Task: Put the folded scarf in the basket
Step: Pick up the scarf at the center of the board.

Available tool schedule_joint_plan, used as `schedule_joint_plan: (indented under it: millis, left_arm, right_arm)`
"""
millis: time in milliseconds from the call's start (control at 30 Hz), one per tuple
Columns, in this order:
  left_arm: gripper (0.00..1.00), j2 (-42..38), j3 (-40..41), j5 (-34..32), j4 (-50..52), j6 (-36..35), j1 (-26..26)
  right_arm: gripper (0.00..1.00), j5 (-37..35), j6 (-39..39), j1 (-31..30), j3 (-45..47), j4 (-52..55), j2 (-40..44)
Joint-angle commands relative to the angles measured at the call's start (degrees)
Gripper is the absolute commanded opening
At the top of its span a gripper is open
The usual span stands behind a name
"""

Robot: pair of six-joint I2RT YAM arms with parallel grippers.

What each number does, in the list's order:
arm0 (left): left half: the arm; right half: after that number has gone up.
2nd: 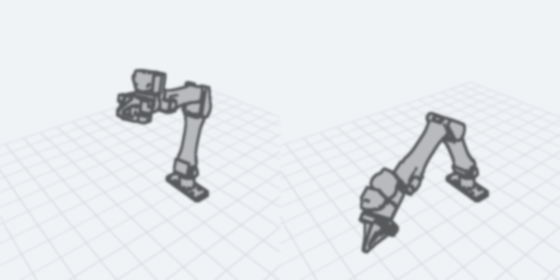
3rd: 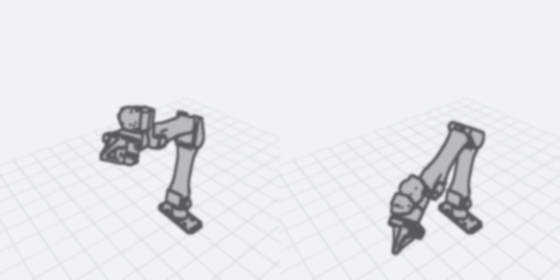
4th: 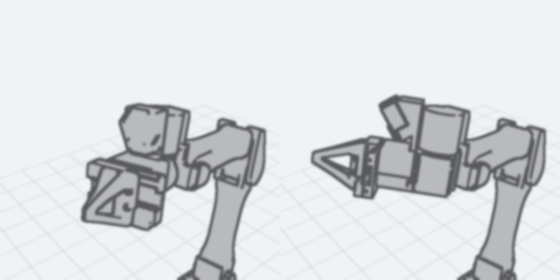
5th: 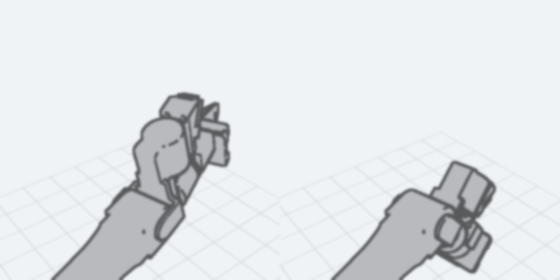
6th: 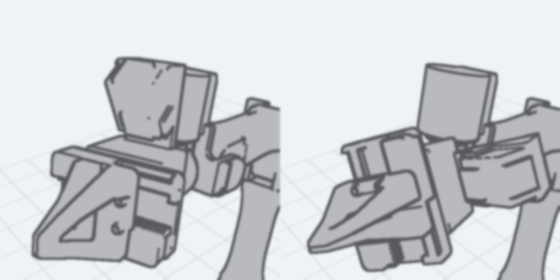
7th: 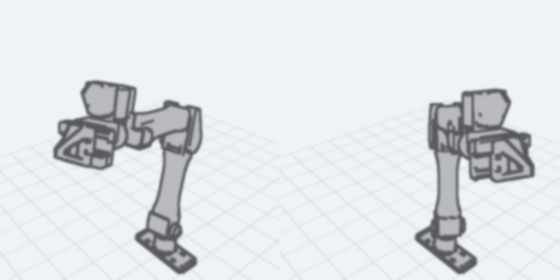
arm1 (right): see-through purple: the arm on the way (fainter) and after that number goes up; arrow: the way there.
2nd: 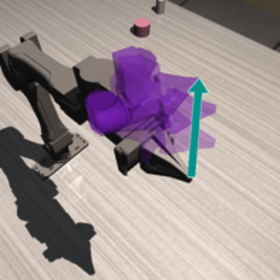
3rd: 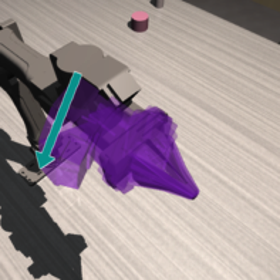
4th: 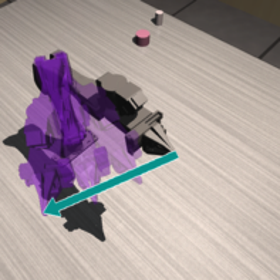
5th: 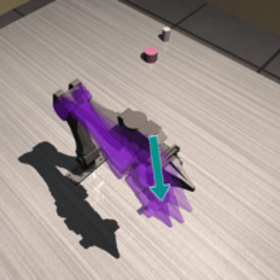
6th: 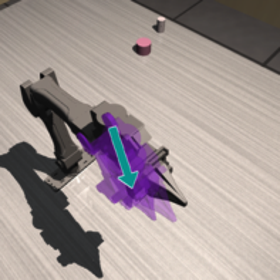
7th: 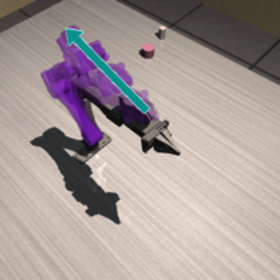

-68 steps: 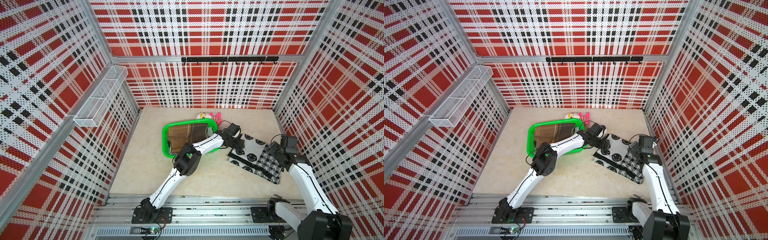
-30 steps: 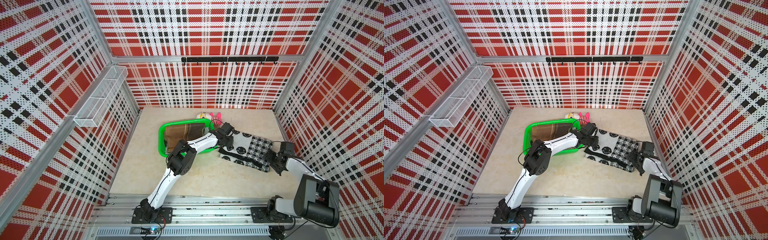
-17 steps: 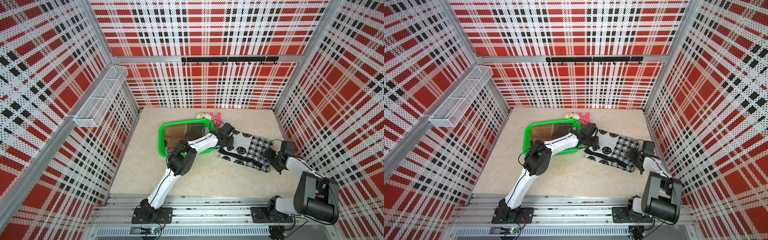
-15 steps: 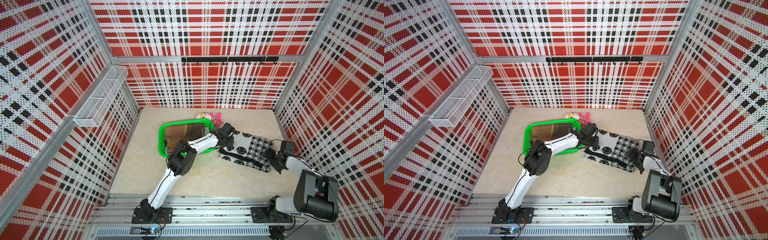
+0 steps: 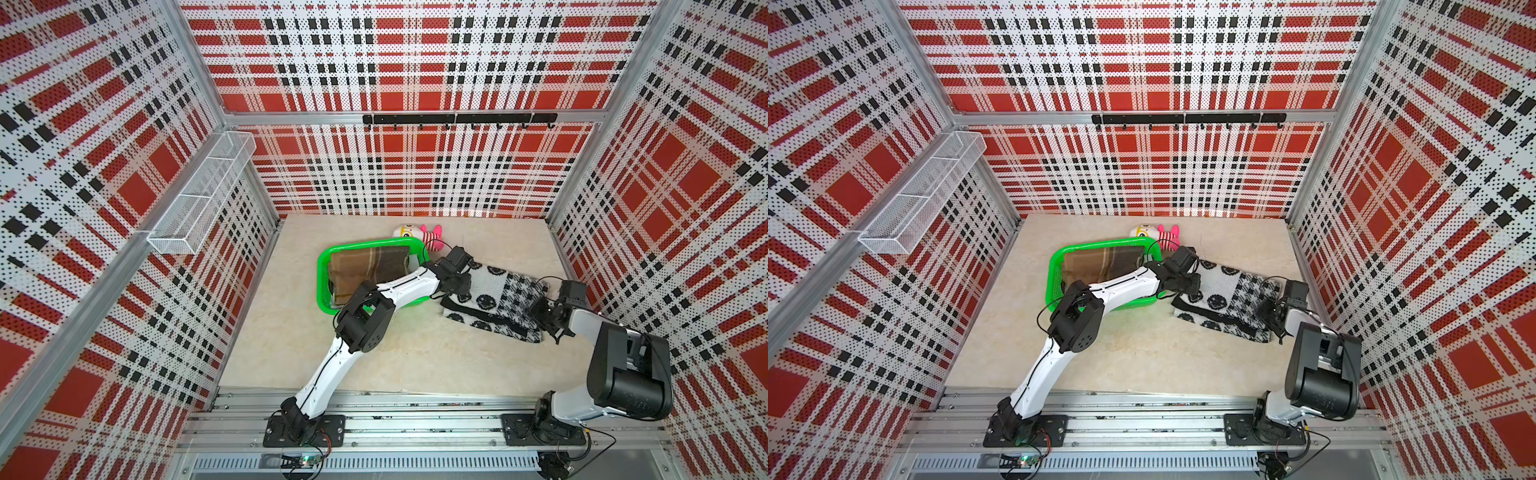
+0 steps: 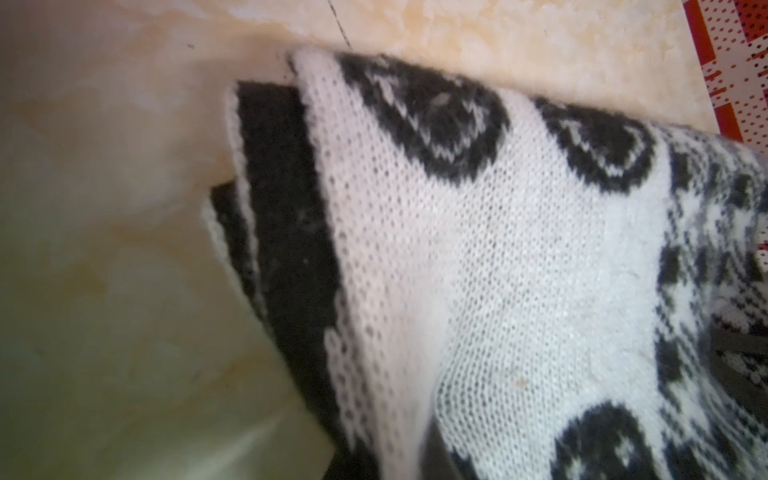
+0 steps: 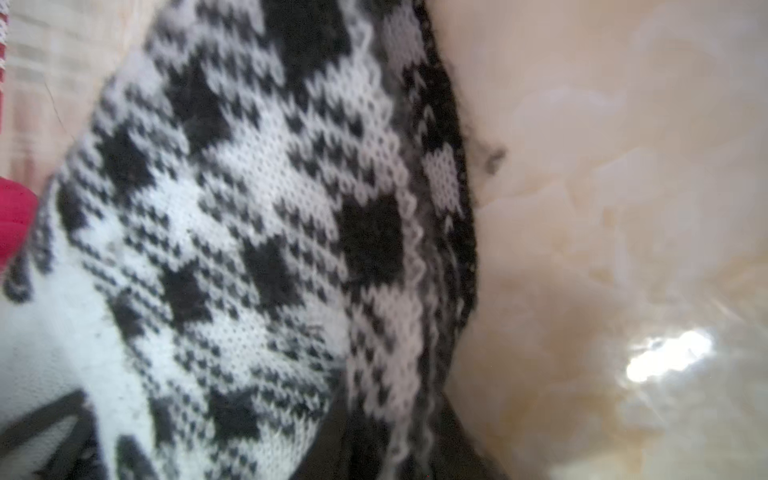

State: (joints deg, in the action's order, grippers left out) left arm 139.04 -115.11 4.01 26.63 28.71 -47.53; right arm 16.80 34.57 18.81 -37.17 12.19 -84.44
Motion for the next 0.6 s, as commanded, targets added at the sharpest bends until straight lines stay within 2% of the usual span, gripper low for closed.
schedule_joint_plan:
  millis: [0,33,267,567]
  left_arm:
    - [0.00,-2.3,-3.0,1.0,-1.3,0.5,-2.1]
    - [0.00,-2.5,-3.3,1.0,-1.3,0.7,-2.4]
    - [0.00,-4.5,-5.2,1.1,-1.5,2.2,-2.7]
    - [0.00,-12.0,-4.9,-1.2,0.7,2.2,-1.6]
  right_arm:
    - [0.04,-1.4,0.3,-1.1,-0.2,4.6,3.2]
    - [0.00,-2.4,0.4,-1.7,-0.9,5.5,4.3]
    - [0.00,-8.9,-0.1,-5.8,-5.6,12.8,10.9]
    - [0.00,-8.2,-0.9,-9.0,-16.2,20.9,16.2]
